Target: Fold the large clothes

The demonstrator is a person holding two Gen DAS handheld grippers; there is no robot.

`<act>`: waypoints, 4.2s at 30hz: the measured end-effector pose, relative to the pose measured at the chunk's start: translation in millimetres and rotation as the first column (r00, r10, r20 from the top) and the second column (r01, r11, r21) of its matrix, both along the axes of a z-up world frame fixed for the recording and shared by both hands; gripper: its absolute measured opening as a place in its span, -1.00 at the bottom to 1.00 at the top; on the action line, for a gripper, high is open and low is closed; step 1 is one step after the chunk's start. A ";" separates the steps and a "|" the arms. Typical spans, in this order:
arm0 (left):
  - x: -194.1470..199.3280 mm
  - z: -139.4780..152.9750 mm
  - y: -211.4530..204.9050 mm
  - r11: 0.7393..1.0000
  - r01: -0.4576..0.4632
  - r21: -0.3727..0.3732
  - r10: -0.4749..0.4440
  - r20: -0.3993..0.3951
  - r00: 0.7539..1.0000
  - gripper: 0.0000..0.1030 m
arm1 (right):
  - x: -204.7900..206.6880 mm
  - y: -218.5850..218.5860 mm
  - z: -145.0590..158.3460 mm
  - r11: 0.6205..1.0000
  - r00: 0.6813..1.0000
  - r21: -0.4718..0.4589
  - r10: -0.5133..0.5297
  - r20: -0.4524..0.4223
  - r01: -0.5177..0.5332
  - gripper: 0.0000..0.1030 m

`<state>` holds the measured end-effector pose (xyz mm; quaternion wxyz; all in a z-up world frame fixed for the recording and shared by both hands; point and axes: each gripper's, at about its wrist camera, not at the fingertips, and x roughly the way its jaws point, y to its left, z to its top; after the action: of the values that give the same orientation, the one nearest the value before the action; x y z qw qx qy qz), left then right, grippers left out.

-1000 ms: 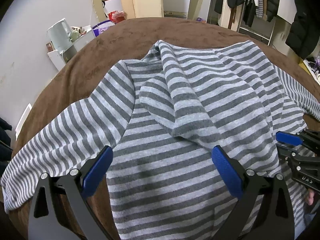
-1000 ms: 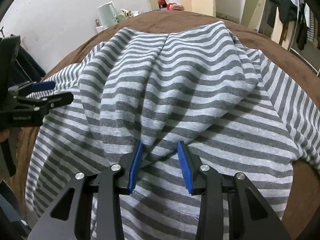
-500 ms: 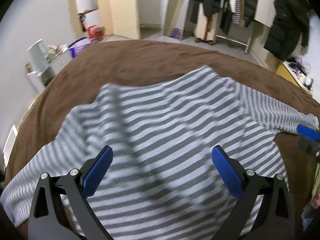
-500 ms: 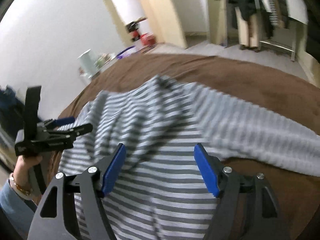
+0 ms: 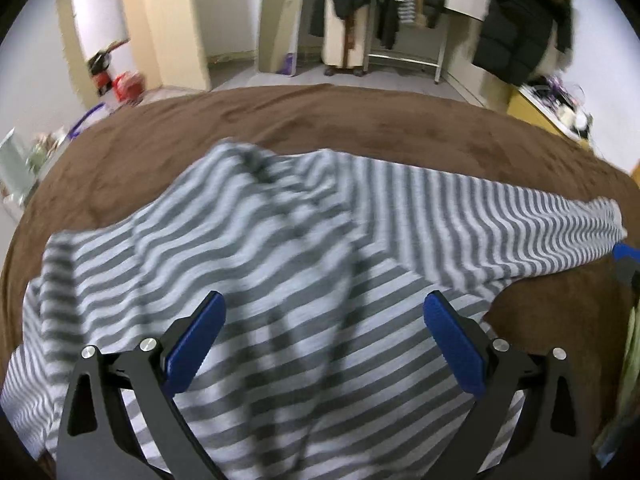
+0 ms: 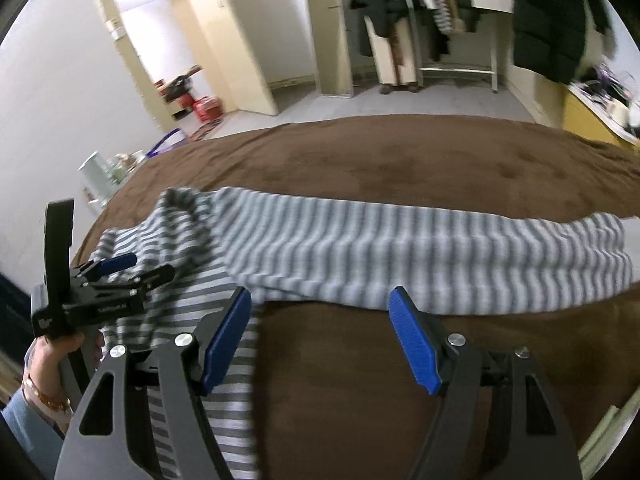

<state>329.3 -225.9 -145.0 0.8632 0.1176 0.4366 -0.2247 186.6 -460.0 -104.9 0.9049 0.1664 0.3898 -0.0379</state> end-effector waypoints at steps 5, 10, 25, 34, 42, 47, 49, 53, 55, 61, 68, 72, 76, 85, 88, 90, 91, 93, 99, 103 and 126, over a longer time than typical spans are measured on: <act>2.0 -17.0 -33.2 1.000 0.016 0.019 -0.016 -0.002 1.000 0.88 | -17.8 -52.0 13.5 0.990 0.990 0.017 -0.141 0.017 0.141 0.39; 9.4 -38.5 -48.9 0.997 -0.023 0.070 0.023 0.001 1.000 0.88 | -41.3 -116.6 21.4 0.946 0.946 0.068 -0.321 0.044 0.318 0.45; 4.2 -48.9 -59.9 0.992 -0.005 0.126 0.001 0.034 0.999 0.90 | -96.7 -266.8 -67.8 0.703 0.734 0.239 -0.675 -0.075 0.670 0.45; 5.6 -50.6 -64.4 0.988 0.029 0.154 -0.032 0.013 0.999 0.90 | -102.4 -289.1 -101.2 0.614 0.654 0.294 -0.755 -0.049 0.732 0.47; 3.8 -50.7 -64.7 0.989 0.020 0.145 -0.025 0.032 0.999 0.90 | -83.8 -287.3 -87.2 0.672 0.683 0.192 -0.730 0.010 0.716 -0.69; 2.0 -52.8 -61.2 0.988 0.020 0.150 -0.024 0.024 0.999 0.90 | -75.2 -266.5 -53.8 0.719 0.714 0.098 -0.695 0.083 0.688 -0.70; -3.9 -52.5 -62.9 0.987 0.008 0.159 -0.018 0.061 0.998 0.90 | -77.0 -251.4 -33.4 0.742 0.732 0.091 -0.671 0.121 0.665 -0.71; -7.2 -49.3 -65.3 0.988 -0.014 0.156 0.002 0.078 0.997 0.89 | -68.9 -221.6 14.1 0.799 0.776 0.084 -0.599 0.196 0.595 -0.71; -7.2 -44.0 -65.8 0.988 -0.017 0.152 0.007 0.064 0.998 0.89 | -57.9 -201.0 42.5 0.833 0.807 0.043 -0.547 0.222 0.552 -0.71; -19.9 -7.6 -54.4 0.989 0.023 0.148 -0.037 0.089 0.995 0.88 | -19.1 -121.7 113.5 0.922 0.893 -0.083 -0.340 0.296 0.379 -0.72; -48.4 44.9 21.1 0.997 -0.057 0.052 0.053 0.083 0.995 0.88 | 24.6 -15.1 173.1 0.981 0.920 -0.121 -0.094 0.381 0.151 -0.71; -59.6 63.8 88.7 0.987 -0.162 0.011 0.161 0.079 0.984 0.88 | 55.1 40.4 190.7 0.993 0.918 -0.114 0.016 0.396 0.032 -0.71; -66.0 69.9 148.7 0.967 -0.254 0.023 0.251 0.091 0.964 0.88 | 86.1 103.0 192.6 0.989 0.914 -0.115 0.132 0.384 -0.095 -0.71; -75.0 60.3 259.1 0.906 -0.423 0.030 0.420 0.070 0.905 0.88 | 141.5 269.7 140.6 0.923 0.890 -0.178 0.377 0.258 -0.340 -0.71; -76.4 44.0 290.4 0.886 -0.463 0.037 0.461 0.040 0.886 0.88 | 161.9 314.8 95.6 0.893 0.884 -0.182 0.440 0.161 -0.412 -0.71; -78.1 35.1 307.2 0.876 -0.481 0.044 0.480 0.032 0.877 0.88 | 165.8 334.1 65.8 0.880 0.879 -0.169 0.464 0.109 -0.444 -0.70; -79.1 30.8 315.3 0.870 -0.491 0.044 0.490 0.027 0.871 0.88 | 168.3 343.8 54.0 0.875 0.877 -0.169 0.472 0.088 -0.454 -0.71; -81.6 23.9 331.9 0.858 -0.512 0.042 0.512 0.021 0.859 0.88 | 169.2 365.1 31.6 0.862 0.868 -0.166 0.494 0.055 -0.480 -0.70; -86.7 8.2 368.5 0.821 -0.570 0.026 0.570 0.015 0.822 0.88 | 157.2 406.6 -12.3 0.822 0.830 -0.153 0.557 0.010 -0.549 -0.71; -89.2 3.8 379.9 0.811 -0.584 0.029 0.584 0.013 0.812 0.88 | 152.0 426.2 -35.2 0.800 0.812 -0.152 0.584 -0.023 -0.580 -0.70; -51.5 40.0 343.5 0.863 -0.503 -0.046 0.504 0.019 0.863 0.88 | 111.8 310.9 4.6 0.875 0.876 -0.078 0.482 0.035 -0.478 0.29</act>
<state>277.8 117.6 -105.0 0.9006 -0.0141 0.4343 0.0014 298.4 -149.1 -100.3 0.9012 0.0349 0.3932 0.1790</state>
